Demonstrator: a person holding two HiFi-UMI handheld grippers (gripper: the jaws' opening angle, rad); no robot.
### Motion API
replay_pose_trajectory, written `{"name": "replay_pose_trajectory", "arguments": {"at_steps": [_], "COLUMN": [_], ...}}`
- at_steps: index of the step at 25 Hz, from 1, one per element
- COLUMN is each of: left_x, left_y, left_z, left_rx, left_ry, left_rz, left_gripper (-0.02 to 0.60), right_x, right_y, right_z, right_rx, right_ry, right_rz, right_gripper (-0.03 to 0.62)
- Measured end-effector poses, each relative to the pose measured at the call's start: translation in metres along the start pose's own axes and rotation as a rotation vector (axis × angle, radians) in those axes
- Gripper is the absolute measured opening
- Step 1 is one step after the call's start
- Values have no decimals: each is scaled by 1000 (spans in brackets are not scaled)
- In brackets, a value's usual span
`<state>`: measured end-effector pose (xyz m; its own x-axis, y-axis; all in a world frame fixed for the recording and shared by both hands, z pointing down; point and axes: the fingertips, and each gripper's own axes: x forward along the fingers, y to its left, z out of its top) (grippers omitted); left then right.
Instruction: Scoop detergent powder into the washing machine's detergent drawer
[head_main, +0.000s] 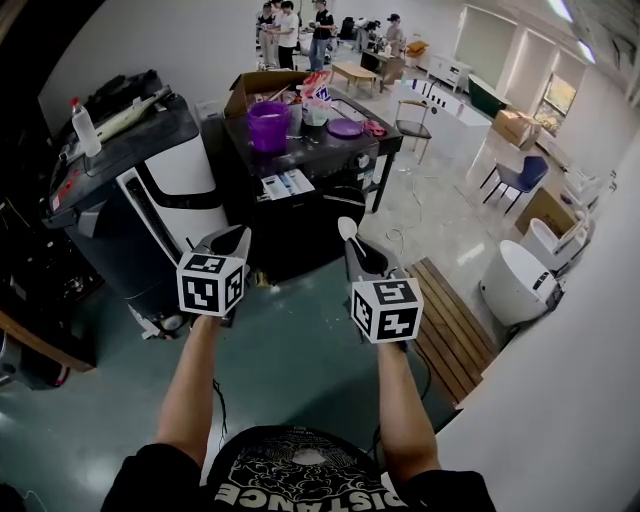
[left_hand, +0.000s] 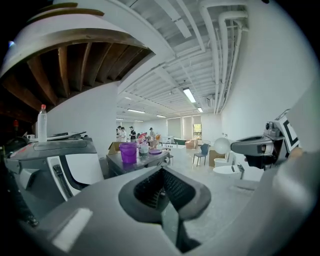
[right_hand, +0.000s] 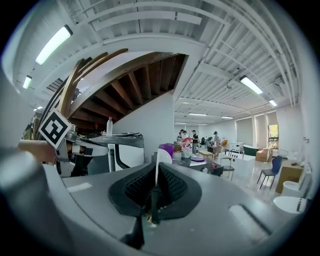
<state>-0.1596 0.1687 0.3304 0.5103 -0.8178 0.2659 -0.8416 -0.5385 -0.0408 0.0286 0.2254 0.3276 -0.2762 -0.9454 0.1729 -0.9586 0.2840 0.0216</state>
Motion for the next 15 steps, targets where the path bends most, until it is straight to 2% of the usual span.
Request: {"name": "replay_pose_trajectory", "arguments": {"at_steps": [7,15], "left_x": [17,43], "left_y": [-10,15], "left_z": [3,-2], "left_rx": [9,-5], "left_ry": [10,14], "left_rz": [5,28], "left_gripper": [2,0], "right_x": [8,47], "right_y": [-17,-20], "right_z": [-3,-8], "right_rx": [11,10], "right_ry": [-2,8], "right_rz": [19,48], "right_gripper": [35,35]}}
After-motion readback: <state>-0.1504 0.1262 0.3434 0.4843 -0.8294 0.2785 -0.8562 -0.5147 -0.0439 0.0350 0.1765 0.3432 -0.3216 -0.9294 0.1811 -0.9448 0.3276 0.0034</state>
